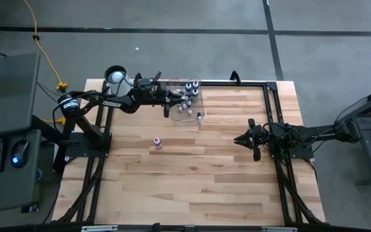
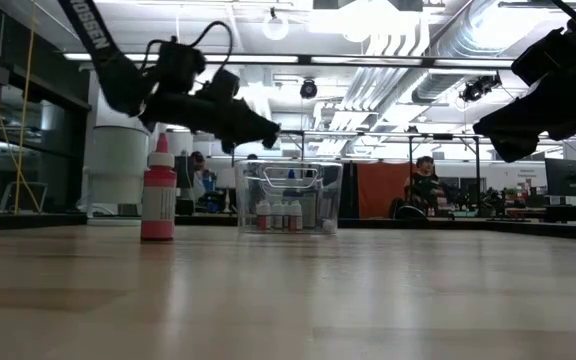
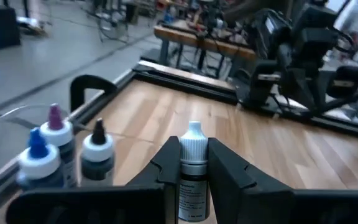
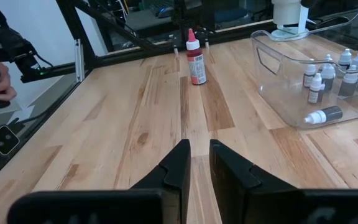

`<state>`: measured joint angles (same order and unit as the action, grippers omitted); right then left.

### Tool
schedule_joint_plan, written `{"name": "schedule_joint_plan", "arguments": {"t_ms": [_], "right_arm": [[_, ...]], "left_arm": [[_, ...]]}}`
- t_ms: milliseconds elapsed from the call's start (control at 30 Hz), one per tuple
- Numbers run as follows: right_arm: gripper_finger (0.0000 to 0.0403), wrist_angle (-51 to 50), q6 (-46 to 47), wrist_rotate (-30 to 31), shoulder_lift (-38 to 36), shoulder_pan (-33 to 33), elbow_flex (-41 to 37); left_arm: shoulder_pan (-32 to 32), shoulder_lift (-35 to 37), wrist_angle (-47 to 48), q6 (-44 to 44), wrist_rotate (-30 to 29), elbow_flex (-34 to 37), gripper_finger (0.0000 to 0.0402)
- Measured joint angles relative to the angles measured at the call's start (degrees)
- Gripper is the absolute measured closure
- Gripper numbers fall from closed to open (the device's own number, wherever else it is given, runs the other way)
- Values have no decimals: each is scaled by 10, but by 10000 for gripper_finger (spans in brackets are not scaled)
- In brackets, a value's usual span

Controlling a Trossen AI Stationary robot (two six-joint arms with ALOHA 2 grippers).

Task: Pick & Place food coloring
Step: Put the small yellow food coloring bottle into the container

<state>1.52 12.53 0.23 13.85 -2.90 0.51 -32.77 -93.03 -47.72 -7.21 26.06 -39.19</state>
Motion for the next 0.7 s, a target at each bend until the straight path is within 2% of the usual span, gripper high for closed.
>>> {"name": "schedule_joint_plan", "arguments": {"t_ms": [167, 433, 700], "right_arm": [[350, 0, 0, 0, 0, 0, 0], [351, 0, 0, 0, 0, 0, 0], [349, 0, 0, 0, 0, 0, 0]], "left_arm": [[1, 0, -69, -1, -28, 39, 360], [2, 0, -96, 0, -86, 66, 360], [2, -27, -174, -24, -86, 92, 360]]}}
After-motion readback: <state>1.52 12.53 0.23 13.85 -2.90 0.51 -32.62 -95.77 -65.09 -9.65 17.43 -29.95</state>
